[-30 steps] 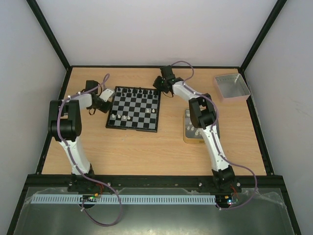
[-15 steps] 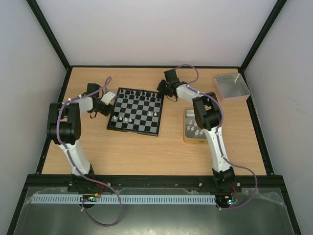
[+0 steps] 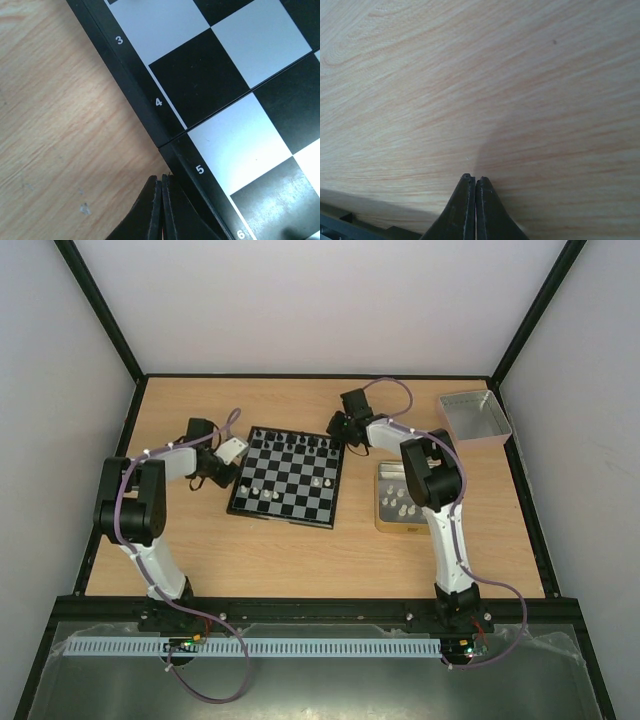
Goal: Set up the chess pieces on the board
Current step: Move the chessboard to the center of the board.
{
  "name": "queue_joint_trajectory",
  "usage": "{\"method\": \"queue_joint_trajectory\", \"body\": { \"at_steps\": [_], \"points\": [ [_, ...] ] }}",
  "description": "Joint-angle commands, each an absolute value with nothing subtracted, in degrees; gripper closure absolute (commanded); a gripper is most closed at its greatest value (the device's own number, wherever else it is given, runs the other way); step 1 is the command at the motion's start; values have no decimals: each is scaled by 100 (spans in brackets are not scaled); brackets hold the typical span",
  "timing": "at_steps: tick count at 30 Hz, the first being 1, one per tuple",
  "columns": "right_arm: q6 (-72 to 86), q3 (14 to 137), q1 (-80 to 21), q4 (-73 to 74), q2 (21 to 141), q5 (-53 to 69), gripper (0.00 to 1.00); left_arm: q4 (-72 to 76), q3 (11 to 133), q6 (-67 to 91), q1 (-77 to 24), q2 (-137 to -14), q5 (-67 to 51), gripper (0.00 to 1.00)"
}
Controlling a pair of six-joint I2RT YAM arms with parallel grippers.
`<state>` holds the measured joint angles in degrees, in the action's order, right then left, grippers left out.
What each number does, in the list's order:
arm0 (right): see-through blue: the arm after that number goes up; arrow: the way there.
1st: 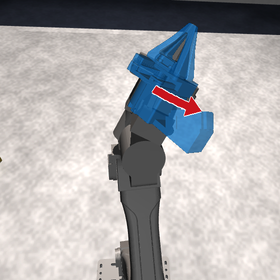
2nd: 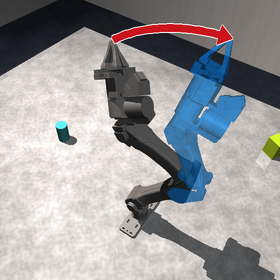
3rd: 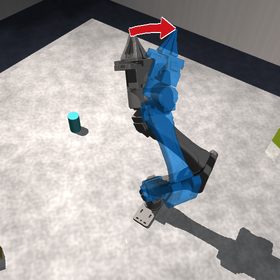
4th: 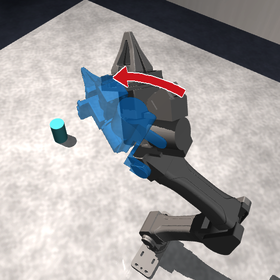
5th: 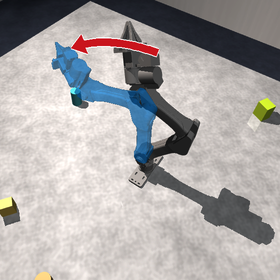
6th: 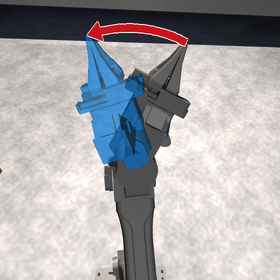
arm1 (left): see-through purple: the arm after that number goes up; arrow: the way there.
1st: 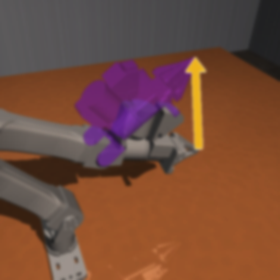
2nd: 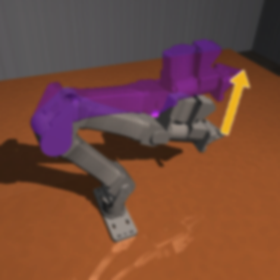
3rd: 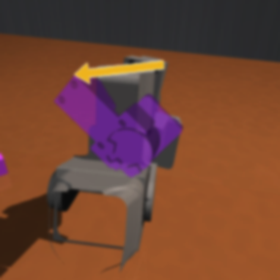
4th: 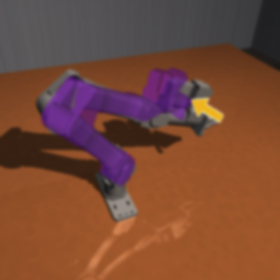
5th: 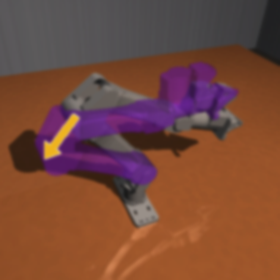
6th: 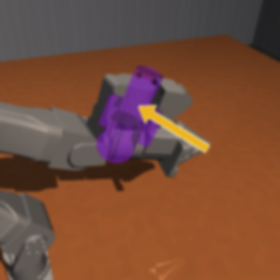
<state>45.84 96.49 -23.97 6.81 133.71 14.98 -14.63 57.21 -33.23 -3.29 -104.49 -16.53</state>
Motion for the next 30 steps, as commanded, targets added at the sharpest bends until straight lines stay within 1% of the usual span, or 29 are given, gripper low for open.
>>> {"method": "queue_joint_trajectory", "body": {
  "at_steps": [1,9,17,23,30],
  "points": [
    [4445,9187,-2383,1026,13150,1363,98,-2642,5242,-3419,-430,-10695,-1631,98],
    [4368,8782,-2238,1003,12889,1316,98,-2595,4982,-3395,-472,-10577,-1625,98],
    [4311,8640,-2181,1046,12754,1283,98,-2652,4792,-3437,-657,-10512,-1633,98],
    [4260,8729,-2148,1154,12681,1268,98,-2817,4745,-3587,-788,-10477,-1712,98],
    [4113,9043,-2024,1661,12659,1022,98,-2866,4722,-3643,-809,-10469,-1771,98]
  ]
}}
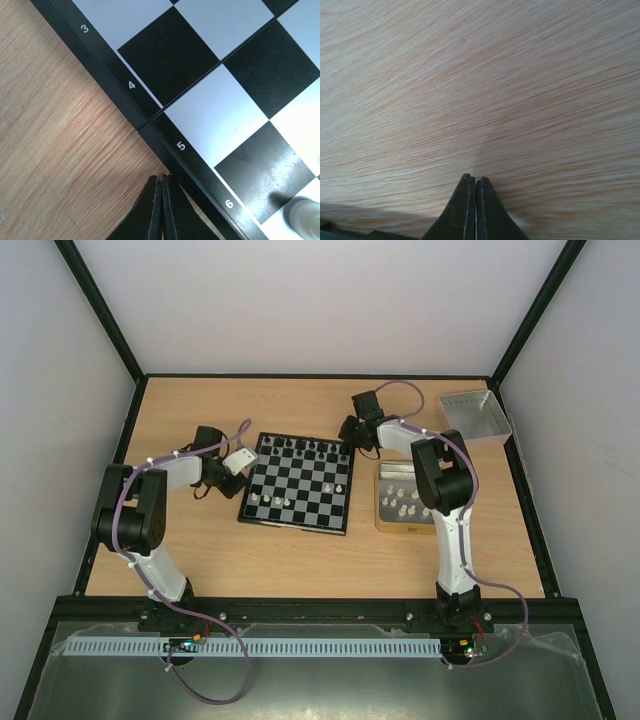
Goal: Set up the chess pieces on the board
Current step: Move the chessboard to the center of the board.
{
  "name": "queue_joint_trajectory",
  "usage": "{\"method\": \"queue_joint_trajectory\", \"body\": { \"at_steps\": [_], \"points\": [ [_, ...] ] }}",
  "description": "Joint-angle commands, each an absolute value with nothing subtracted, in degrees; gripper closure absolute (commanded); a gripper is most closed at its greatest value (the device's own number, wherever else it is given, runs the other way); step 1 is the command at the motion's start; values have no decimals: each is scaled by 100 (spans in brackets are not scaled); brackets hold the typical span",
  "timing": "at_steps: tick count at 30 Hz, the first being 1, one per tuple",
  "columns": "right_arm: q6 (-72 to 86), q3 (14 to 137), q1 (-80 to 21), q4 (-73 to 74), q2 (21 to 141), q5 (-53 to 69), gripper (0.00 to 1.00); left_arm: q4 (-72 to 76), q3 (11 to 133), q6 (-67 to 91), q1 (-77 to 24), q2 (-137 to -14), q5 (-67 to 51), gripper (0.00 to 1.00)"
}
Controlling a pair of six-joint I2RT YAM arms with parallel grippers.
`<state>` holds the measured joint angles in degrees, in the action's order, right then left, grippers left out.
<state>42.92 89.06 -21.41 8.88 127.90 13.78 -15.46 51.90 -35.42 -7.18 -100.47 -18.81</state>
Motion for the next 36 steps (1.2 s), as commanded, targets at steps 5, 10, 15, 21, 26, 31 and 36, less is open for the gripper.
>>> {"method": "queue_joint_trajectory", "body": {
  "at_steps": [5,10,15,21,26,31,36],
  "points": [
    [4078,9044,-1944,1739,12556,999,98,-2857,4711,-3656,-800,-10452,-1776,98],
    [4044,9038,-1934,1839,12488,1063,98,-2885,4711,-3649,-808,-10459,-1788,98],
    [4009,8774,-1934,1739,12325,1170,98,-2988,4709,-3685,-883,-10417,-1841,98],
    [3964,8649,-1934,1687,12248,1168,98,-3058,4636,-3685,-1010,-10323,-1854,98],
    [3990,8635,-1934,1712,12216,1200,98,-3103,4562,-3686,-1095,-10236,-1862,98],
    [4009,8404,-1934,1718,12056,1178,98,-3141,4512,-3688,-1166,-10192,-1841,98],
    [4043,7911,-1934,1586,11727,1178,98,-3160,4459,-3688,-1208,-10153,-1830,98]
  ]
}}
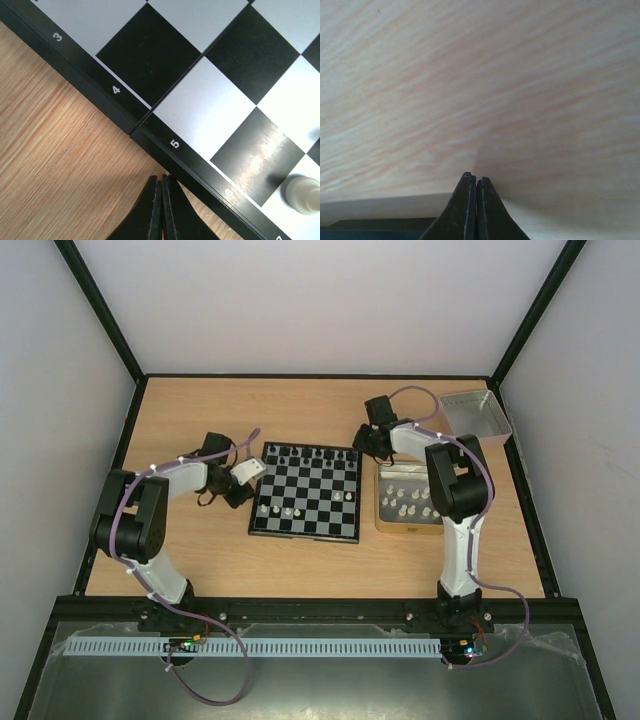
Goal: Set up the chess pieces on the board
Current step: Move the chessboard to the center of the board.
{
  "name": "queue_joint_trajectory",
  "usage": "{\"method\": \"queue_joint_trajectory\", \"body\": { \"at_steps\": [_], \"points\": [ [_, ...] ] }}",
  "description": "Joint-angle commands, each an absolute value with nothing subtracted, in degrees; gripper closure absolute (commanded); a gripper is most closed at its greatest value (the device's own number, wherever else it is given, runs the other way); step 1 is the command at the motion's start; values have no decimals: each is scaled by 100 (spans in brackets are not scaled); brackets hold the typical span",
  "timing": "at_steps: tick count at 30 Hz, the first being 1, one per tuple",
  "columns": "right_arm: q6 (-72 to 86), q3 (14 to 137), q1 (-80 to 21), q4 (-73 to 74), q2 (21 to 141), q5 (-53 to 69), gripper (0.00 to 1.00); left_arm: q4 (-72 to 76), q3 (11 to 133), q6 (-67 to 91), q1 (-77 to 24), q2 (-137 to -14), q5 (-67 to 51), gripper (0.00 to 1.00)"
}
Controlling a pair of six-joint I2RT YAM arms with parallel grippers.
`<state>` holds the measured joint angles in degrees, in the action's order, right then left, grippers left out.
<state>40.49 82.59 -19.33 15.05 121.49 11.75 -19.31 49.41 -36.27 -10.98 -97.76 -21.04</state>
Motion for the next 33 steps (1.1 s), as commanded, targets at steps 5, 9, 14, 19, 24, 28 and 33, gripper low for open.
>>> {"method": "queue_joint_trajectory", "body": {
  "at_steps": [5,9,14,19,24,28,33],
  "points": [
    [3978,7613,-1934,1562,11461,1149,98,-3190,4342,-3734,-1288,-10042,-1844,98],
    [3968,7475,-1935,1530,11383,1182,98,-3279,4280,-3781,-1413,-9964,-1929,98],
    [3983,7365,-1940,1515,11347,1201,98,-3371,4204,-3803,-1606,-9843,-1986,98],
    [4018,7228,-1942,1472,11318,1238,98,-3302,4086,-3776,-1675,-9807,-1844,98],
    [4052,7154,-1943,1501,11232,1179,98,-3289,4027,-3778,-1675,-9769,-1821,98],
    [4160,7040,-1942,1528,11093,1121,98,-3254,3973,-3744,-1672,-9715,-1780,98],
    [4156,6968,-1953,1547,10982,1178,98,-3298,3939,-3754,-1678,-9686,-1898,98]
  ]
}}
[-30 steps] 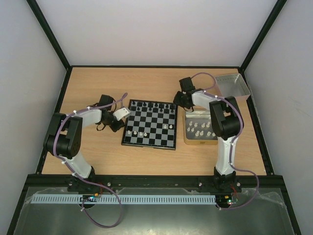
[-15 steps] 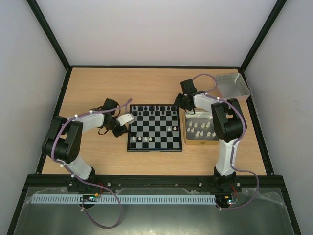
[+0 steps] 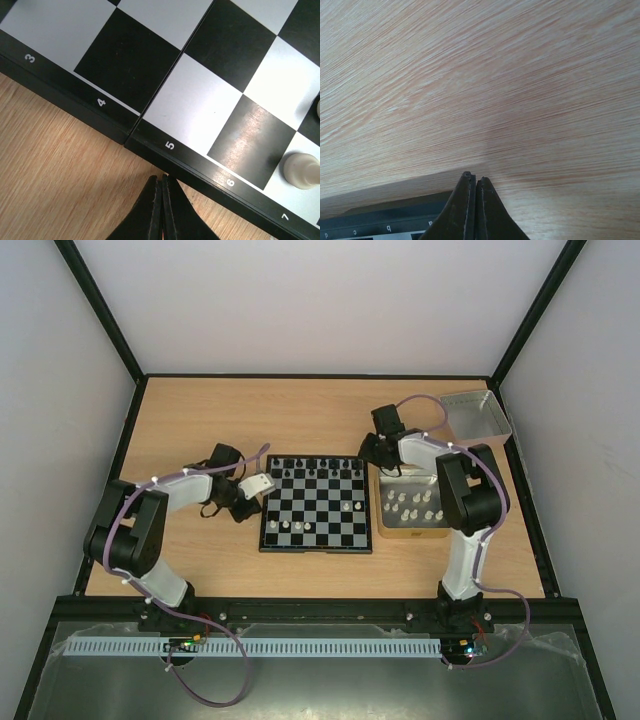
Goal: Set up the chess pieces on the board
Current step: Move the chessboard to the center of the board.
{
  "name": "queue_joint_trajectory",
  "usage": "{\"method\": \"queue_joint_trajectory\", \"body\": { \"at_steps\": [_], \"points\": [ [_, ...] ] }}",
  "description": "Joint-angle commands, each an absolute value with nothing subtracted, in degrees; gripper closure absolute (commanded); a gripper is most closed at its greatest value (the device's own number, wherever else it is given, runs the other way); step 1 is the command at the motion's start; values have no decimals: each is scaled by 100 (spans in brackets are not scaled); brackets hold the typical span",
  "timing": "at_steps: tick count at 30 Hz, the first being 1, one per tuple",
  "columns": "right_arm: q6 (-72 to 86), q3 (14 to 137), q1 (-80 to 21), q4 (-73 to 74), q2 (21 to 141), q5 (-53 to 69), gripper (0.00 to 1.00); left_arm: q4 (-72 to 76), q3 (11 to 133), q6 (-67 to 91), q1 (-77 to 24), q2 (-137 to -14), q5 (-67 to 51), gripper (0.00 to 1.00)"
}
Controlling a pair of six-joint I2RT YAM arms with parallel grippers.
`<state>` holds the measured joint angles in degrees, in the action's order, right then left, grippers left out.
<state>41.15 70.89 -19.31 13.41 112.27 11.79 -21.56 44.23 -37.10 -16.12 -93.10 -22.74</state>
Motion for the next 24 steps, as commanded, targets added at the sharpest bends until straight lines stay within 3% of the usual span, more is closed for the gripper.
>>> {"method": "queue_joint_trajectory", "body": {
  "at_steps": [1,24],
  "points": [
    [4160,6954,-1958,1547,10978,1190,98,-3304,3932,-3761,-1693,-9681,-1910,98],
    [4092,6905,-2129,1819,10514,554,98,-3147,3727,-3710,-1691,-9414,-1530,98]
  ]
}}
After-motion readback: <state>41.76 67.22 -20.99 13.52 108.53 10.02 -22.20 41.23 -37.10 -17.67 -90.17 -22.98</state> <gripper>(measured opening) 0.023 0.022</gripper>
